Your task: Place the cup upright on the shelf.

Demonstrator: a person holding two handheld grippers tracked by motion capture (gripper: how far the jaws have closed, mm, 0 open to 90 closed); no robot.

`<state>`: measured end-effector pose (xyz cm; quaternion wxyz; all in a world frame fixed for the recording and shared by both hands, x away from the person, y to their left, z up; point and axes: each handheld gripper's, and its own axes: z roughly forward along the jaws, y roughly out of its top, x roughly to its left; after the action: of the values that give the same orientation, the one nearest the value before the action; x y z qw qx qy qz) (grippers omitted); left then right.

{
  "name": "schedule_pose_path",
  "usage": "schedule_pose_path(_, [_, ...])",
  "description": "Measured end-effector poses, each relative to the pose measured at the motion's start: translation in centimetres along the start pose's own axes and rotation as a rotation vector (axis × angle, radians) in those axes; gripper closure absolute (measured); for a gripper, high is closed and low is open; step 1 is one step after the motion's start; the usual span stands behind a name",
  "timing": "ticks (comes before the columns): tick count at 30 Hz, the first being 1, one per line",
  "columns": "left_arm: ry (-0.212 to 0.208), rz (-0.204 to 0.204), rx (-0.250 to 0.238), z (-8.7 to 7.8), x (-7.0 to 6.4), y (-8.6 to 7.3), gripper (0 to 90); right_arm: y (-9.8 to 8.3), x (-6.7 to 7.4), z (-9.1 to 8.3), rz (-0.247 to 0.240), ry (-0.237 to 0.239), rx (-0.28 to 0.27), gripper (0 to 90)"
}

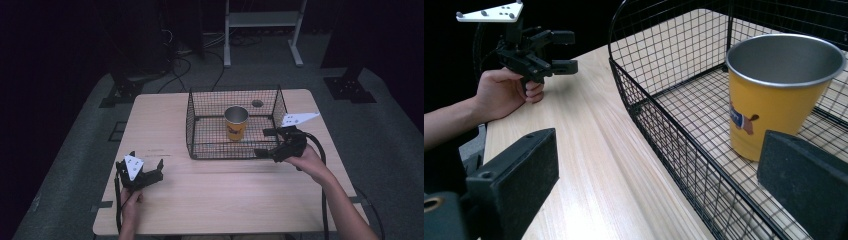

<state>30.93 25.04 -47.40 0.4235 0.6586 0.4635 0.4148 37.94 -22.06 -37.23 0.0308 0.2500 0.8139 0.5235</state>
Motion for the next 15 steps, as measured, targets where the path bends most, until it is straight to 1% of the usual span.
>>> schedule_pose_path(2, [0.000,-0.002,-0.001,0.0,0.0,0.0,0.0,-0.3,0.0,-0.2,0.009,0.004,-0.004,2.7])
schedule_pose_path(5, [0.000,0.000,-0.001,0.0,0.0,0.0,0.0,-0.8,0.0,-0.6,0.012,-0.004,-0.002,2.7])
schedule_pose_path(8, [0.000,0.002,0.001,0.0,0.0,0.0,0.0,-1.0,0.0,-0.9,0.017,0.002,0.007,2.7])
schedule_pose_path(10, [0.000,0.000,-0.001,0.0,0.0,0.0,0.0,-1.1,0.1,-1.1,0.016,0.000,-0.002,2.7])
schedule_pose_path(15, [0.000,0.000,0.000,0.0,0.0,0.0,0.0,-1.8,0.5,-1.4,0.016,0.002,0.002,2.7])
